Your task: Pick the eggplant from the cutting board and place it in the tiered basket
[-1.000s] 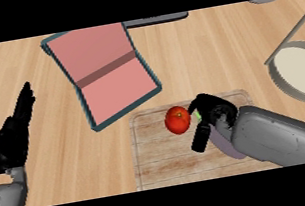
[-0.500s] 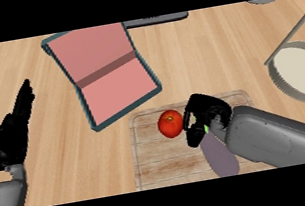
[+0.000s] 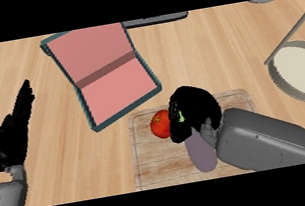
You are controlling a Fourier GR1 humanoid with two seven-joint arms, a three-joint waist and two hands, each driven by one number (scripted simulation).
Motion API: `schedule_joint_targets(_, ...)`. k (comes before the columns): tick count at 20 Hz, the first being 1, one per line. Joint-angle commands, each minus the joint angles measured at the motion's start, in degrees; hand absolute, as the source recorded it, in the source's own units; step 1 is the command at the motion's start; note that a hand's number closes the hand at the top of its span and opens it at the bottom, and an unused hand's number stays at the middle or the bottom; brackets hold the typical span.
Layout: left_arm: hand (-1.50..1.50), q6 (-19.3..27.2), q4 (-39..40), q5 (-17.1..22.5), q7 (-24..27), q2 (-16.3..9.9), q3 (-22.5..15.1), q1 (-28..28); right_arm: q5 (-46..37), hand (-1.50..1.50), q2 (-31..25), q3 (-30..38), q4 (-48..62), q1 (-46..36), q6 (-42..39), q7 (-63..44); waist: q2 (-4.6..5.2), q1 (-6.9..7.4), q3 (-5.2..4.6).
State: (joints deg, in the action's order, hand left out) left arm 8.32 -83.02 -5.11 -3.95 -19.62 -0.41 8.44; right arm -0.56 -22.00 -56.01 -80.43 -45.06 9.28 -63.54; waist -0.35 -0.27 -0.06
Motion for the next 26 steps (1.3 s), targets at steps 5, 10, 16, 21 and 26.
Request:
schedule_joint_targets(5,0.0,1.38,-0.87,-0.72,-0.54,0.62,0.37,-1.81,-18.22,1.5,-0.33,7.08,-5.22,-2.76,18.16,-4.04,-0.86,-1.55,0.07)
schedule_joint_targets(10,0.0,-0.18,0.65,0.03,0.11,-0.84,1.66,-1.51,-31.11,1.5,-3.05,10.97,-9.9,-6.58,19.41,-8.37,-0.97,-2.29,-0.04)
schedule_joint_targets(16,0.0,0.36,0.88,-0.31,0.76,0.43,1.45,-1.15,-38.26,1.5,-9.35,19.2,-18.43,-8.11,10.65,-13.61,-0.63,-1.92,-0.03)
schedule_joint_targets(21,0.0,0.34,-1.04,-1.32,-0.61,0.79,0.39,-1.39,-35.12,1.5,-16.61,24.62,-20.81,-9.29,-1.18,-13.0,-0.24,-0.93,0.0)
schedule_joint_targets(26,0.0,0.37,-1.34,-1.83,0.58,1.44,0.42,-2.14,-27.66,1.5,-19.96,32.43,-25.77,-4.64,-2.54,-9.18,0.06,-0.63,0.05)
